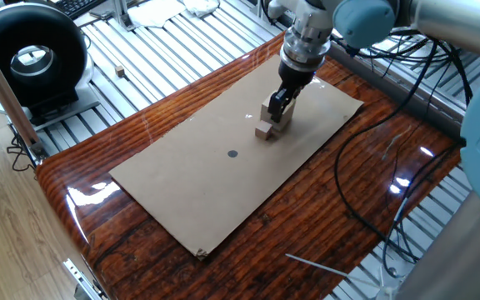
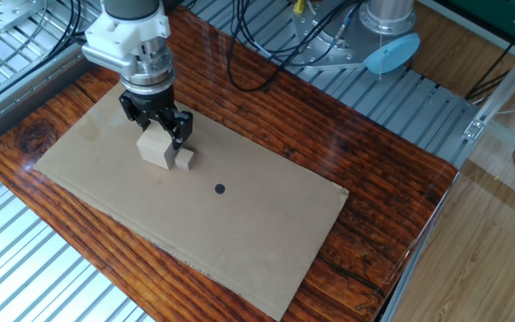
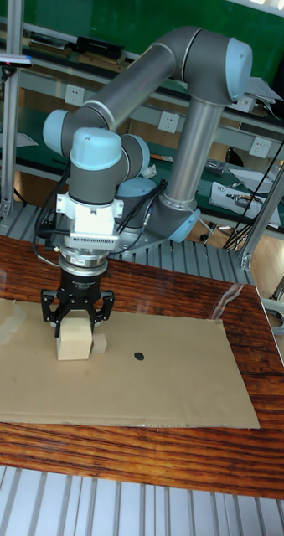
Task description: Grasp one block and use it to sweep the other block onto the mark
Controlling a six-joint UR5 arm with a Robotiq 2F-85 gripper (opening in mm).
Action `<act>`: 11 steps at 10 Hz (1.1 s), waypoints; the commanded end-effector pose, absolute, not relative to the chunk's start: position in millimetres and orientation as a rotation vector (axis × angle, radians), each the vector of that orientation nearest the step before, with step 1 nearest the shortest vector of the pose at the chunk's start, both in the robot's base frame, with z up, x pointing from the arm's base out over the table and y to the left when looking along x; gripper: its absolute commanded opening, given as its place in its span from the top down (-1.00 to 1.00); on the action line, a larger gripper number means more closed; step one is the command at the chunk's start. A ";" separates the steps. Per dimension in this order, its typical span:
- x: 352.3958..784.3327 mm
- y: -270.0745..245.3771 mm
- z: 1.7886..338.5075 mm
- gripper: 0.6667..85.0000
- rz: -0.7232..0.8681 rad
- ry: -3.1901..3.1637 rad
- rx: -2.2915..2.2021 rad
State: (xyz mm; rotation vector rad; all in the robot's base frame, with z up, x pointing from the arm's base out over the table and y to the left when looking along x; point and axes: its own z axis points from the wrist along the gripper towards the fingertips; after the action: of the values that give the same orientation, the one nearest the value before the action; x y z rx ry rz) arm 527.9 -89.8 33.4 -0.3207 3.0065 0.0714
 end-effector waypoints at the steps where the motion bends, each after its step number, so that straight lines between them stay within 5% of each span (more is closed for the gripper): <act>1: 528.9 -81.0 34.8 -0.04 0.090 3.000 -0.282; 11: 530.0 -56.2 35.0 -0.04 0.096 3.003 -0.206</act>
State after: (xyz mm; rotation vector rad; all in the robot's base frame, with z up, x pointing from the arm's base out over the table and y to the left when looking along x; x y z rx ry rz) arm 528.0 -62.9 34.0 -0.2354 3.0078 0.0823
